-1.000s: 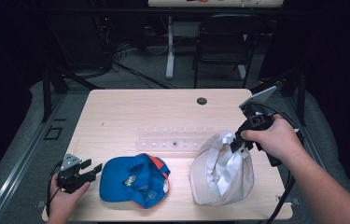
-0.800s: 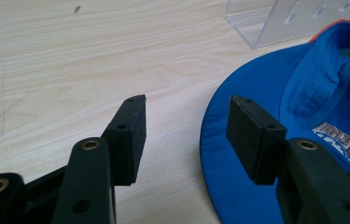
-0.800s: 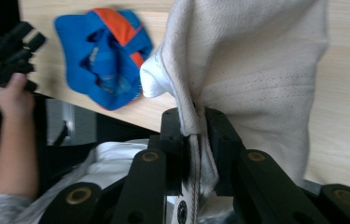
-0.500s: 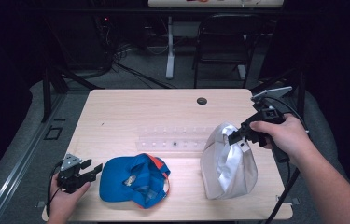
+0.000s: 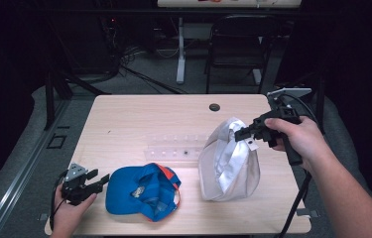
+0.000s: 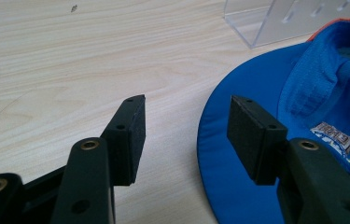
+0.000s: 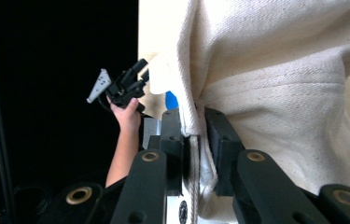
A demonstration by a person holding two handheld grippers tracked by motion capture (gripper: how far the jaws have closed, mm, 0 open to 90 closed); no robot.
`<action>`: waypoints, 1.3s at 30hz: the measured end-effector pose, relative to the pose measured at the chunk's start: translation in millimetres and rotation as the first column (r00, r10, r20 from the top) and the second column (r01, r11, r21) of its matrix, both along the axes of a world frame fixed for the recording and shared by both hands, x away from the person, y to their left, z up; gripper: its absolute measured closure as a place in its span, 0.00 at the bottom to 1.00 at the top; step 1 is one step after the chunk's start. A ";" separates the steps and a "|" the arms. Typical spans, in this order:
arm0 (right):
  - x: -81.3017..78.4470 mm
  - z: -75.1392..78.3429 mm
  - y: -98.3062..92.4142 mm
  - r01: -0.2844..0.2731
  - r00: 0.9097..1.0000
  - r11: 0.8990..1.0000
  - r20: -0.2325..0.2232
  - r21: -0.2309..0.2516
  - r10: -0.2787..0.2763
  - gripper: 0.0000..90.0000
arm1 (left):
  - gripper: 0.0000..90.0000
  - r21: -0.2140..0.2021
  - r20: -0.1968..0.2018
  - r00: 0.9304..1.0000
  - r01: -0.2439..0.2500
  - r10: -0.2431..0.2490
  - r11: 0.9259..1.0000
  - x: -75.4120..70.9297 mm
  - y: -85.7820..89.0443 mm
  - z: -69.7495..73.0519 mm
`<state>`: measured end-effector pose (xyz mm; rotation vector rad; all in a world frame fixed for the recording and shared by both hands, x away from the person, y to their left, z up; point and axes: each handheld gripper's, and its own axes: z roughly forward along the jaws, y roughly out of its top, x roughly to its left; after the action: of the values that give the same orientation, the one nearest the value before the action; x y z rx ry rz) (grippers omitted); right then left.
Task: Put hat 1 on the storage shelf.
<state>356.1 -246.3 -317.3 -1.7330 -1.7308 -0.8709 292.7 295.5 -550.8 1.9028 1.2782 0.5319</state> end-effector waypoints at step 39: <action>77.1 32.3 61.3 0.071 0.994 0.996 0.082 0.052 -0.075 0.88 | 0.57 0.008 0.106 0.980 0.167 -0.167 0.986 6.9 -45.7 55.2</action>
<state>433.2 -185.0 -285.0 -1.7599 -1.6943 -1.0231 299.6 249.9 -495.6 1.9334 1.0397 0.5370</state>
